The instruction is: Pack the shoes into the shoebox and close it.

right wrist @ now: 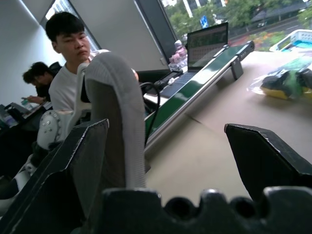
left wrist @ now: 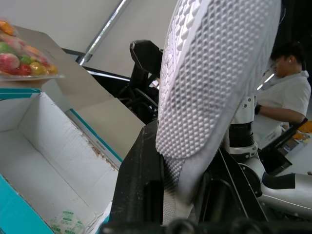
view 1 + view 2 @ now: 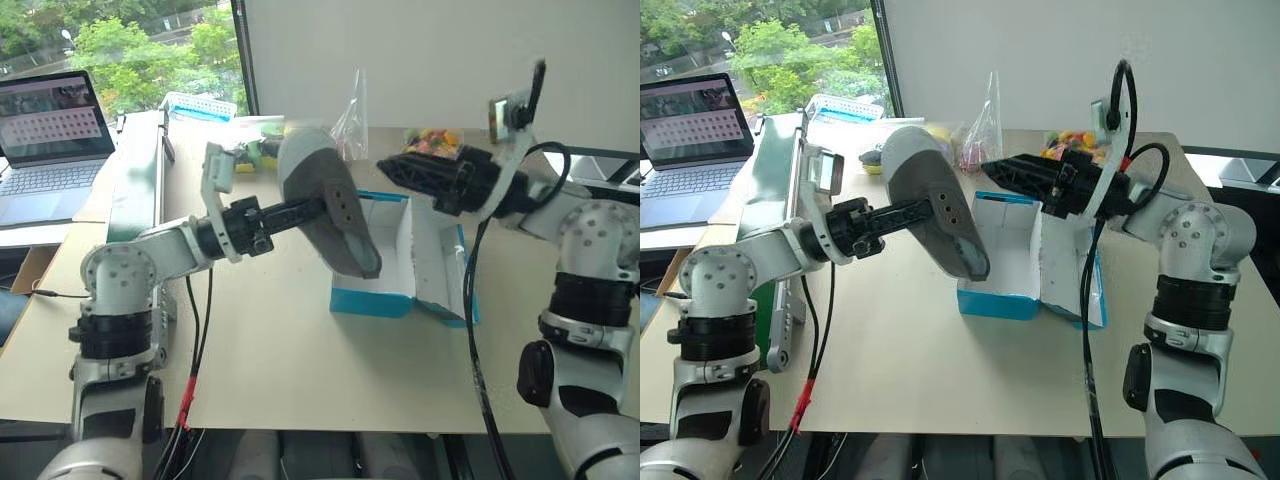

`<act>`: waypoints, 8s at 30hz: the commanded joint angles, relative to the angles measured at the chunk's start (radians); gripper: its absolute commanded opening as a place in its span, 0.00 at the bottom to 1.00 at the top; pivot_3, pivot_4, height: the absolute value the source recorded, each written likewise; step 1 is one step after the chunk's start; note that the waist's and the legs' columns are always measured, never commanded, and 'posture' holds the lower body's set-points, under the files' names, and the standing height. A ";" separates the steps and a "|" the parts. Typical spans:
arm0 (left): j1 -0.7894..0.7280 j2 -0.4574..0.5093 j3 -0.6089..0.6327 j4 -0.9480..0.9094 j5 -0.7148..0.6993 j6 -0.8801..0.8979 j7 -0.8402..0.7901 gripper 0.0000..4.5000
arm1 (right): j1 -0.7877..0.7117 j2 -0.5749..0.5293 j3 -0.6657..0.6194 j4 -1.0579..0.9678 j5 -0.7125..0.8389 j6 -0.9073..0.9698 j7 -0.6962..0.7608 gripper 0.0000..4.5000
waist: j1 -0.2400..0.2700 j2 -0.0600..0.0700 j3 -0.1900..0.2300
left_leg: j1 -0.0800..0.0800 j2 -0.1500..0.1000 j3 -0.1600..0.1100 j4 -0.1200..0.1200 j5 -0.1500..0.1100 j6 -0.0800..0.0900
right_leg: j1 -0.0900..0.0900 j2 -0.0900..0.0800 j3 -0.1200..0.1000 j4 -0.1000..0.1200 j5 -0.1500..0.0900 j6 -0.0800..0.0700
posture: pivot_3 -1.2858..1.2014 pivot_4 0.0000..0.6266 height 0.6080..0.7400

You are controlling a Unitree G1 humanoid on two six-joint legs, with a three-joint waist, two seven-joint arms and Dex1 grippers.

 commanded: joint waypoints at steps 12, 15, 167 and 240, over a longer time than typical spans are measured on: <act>-0.073 -0.038 -0.005 0.011 0.049 0.002 -0.125 0.07 | 0.094 -0.016 0.062 -0.125 0.080 0.020 -0.052 1.00 | -0.001 0.000 0.000 | 0.000 0.000 0.000 -0.001 0.000 0.001 | 0.000 0.000 0.000 -0.001 0.000 0.000 | 0.52 0.24 1.00; -0.082 -0.040 0.005 0.010 0.047 0.004 -0.118 0.07 | 0.097 -0.004 0.084 -0.104 0.056 -0.010 -0.052 1.00 | 0.000 0.000 0.000 | 0.000 0.000 0.000 -0.001 0.000 0.001 | 0.000 0.000 0.000 -0.001 0.000 0.000 | 0.52 0.24 1.00; 0.130 0.025 0.324 0.301 1.020 -0.426 0.600 0.87 | 0.011 0.182 0.491 -0.031 -0.526 -0.479 0.039 1.00 | 0.001 -0.005 -0.003 | -0.011 0.000 0.000 0.003 0.003 0.000 | -0.017 -0.001 0.000 0.013 0.001 -0.002 | 0.52 0.24 1.00; -0.107 -0.274 -0.177 -0.111 0.725 -0.376 0.245 0.02 | -0.152 0.338 -0.196 0.088 0.078 0.073 -0.631 1.00 | 0.001 -0.005 -0.003 | -0.012 0.000 0.000 0.002 0.005 -0.003 | -0.017 -0.001 0.000 0.012 0.002 -0.003 | 0.52 0.24 1.00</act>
